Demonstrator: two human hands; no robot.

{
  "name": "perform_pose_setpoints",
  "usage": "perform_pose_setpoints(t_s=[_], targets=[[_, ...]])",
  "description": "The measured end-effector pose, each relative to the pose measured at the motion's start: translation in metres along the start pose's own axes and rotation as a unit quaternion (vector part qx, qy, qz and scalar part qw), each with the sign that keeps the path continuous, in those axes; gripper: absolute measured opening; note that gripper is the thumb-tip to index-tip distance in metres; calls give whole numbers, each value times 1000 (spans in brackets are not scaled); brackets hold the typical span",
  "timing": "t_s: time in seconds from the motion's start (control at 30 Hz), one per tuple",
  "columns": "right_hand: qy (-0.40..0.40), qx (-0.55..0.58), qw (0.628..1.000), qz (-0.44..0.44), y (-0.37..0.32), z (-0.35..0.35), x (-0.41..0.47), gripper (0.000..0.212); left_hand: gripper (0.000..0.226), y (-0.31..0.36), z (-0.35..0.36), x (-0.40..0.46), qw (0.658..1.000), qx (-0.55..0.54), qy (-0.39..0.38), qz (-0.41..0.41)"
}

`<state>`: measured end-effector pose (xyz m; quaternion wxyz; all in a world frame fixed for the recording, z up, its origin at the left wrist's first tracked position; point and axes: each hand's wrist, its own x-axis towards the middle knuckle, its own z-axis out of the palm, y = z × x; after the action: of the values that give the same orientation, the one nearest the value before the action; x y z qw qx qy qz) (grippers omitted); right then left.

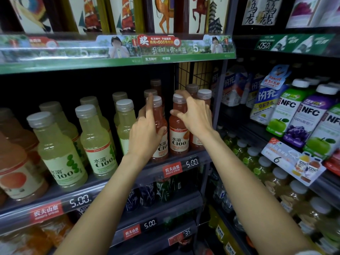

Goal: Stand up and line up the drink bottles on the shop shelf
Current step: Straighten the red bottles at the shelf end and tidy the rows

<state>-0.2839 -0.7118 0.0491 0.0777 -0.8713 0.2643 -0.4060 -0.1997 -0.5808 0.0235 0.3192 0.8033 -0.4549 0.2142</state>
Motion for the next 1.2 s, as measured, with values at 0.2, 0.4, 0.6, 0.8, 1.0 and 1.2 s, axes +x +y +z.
perform_pose_setpoints(t_s=[0.2, 0.4, 0.6, 0.8, 1.0, 1.2], targets=[[-6, 113, 994, 10, 7, 2, -19, 64, 95, 0, -4, 1, 1000, -24, 0, -7], [41, 207, 977, -14, 3, -8, -52, 61, 73, -5, -10, -6, 996, -79, 32, 28], [-6, 213, 976, -31, -16, 8, -77, 65, 35, 3, -22, -23, 977, -159, 35, 140], [29, 274, 961, 8, -6, 1, -82, 52, 42, 6, -14, -20, 950, -303, 54, 49], [36, 337, 940, 47, -2, -1, -91, 51, 50, 6, 6, 7, 960, -273, 51, -16], [67, 388, 915, 86, 3, -19, -93, 55, 69, 7, 27, 27, 982, -171, 34, -72]])
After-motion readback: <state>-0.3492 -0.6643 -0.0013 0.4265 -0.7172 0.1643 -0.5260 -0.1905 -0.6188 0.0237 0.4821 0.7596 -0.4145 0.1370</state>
